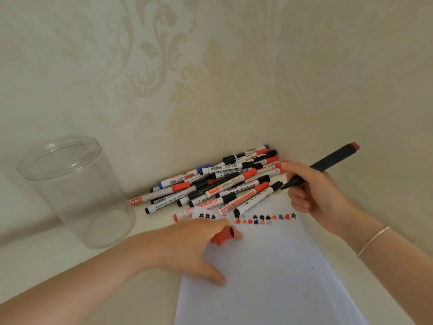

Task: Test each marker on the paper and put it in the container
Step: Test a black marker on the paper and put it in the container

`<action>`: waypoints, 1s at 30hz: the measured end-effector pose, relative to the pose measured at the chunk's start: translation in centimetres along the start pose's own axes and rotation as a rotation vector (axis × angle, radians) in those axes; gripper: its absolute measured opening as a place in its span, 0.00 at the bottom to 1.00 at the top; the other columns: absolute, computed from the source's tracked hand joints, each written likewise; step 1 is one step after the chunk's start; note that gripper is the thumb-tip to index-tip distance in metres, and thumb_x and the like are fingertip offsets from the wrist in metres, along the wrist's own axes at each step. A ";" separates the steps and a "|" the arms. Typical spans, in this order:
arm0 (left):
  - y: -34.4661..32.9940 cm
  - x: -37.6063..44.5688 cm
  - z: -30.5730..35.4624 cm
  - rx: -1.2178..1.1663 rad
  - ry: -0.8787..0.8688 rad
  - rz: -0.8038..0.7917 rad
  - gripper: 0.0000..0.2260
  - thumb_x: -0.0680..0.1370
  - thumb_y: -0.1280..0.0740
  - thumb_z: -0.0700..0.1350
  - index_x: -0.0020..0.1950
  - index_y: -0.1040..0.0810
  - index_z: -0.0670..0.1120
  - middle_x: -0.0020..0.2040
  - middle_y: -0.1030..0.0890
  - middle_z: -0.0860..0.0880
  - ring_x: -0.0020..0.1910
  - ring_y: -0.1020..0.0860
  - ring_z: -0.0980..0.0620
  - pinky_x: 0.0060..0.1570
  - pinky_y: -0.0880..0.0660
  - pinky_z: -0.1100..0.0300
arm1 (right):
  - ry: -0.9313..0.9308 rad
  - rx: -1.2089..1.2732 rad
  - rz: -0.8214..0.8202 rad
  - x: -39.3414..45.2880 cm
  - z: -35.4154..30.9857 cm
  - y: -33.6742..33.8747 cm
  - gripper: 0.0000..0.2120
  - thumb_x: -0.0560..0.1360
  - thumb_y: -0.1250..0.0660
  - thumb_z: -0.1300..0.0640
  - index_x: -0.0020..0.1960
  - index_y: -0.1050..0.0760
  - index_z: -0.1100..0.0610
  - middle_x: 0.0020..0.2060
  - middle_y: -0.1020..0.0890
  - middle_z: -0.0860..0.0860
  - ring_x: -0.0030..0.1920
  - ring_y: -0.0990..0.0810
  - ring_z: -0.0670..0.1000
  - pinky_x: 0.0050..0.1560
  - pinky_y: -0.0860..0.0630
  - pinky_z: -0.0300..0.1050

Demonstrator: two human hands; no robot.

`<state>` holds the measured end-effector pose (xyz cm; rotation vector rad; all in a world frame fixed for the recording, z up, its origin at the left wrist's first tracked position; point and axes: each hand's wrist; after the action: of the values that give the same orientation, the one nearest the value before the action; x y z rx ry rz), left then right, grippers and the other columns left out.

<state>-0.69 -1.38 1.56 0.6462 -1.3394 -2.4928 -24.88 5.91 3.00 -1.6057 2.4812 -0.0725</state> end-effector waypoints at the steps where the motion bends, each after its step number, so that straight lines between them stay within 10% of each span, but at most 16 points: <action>1: -0.5 -0.2 0.0 0.021 0.003 -0.019 0.32 0.69 0.27 0.61 0.69 0.38 0.67 0.61 0.31 0.68 0.57 0.32 0.70 0.60 0.33 0.70 | 0.003 -0.017 0.014 0.1 0.2 0.0 0.18 0.74 0.32 0.53 0.31 0.35 0.57 0.20 0.40 0.49 0.20 0.43 0.48 0.21 0.42 0.38; 9: -3.5 1.2 1.8 0.057 -0.114 0.080 0.33 0.77 0.38 0.61 0.77 0.49 0.56 0.72 0.39 0.59 0.65 0.39 0.64 0.63 0.48 0.76 | 0.009 -0.025 0.001 0.3 2.0 -3.1 0.16 0.73 0.29 0.56 0.30 0.30 0.54 0.23 0.38 0.49 0.25 0.44 0.47 0.26 0.43 0.38; 17: -1.4 0.7 -2.4 0.025 -0.002 0.606 0.13 0.71 0.29 0.60 0.49 0.26 0.55 0.40 0.27 0.62 0.44 0.27 0.61 0.44 0.30 0.65 | -0.003 -0.020 -0.085 0.2 3.2 -5.8 0.06 0.69 0.27 0.65 0.42 0.24 0.64 0.29 0.25 0.55 0.27 0.28 0.47 0.29 0.28 0.37; 30: -3.4 0.6 -5.3 0.009 0.051 0.565 0.18 0.64 0.37 0.72 0.39 0.41 0.64 0.50 0.22 0.59 0.45 0.29 0.58 0.46 0.29 0.59 | 0.133 -0.284 0.188 -0.4 7.0 -9.9 0.12 0.70 0.34 0.67 0.31 0.34 0.61 0.21 0.32 0.54 0.19 0.34 0.48 0.20 0.36 0.34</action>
<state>1.39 -3.58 -4.03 0.2736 -1.2934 -2.0022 -14.57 2.55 -2.39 -1.4982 2.8403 0.2154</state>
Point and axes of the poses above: each hand's wrist, its own x-axis towards the middle knuckle, its own y-axis out of the back of the hand, z = x × y
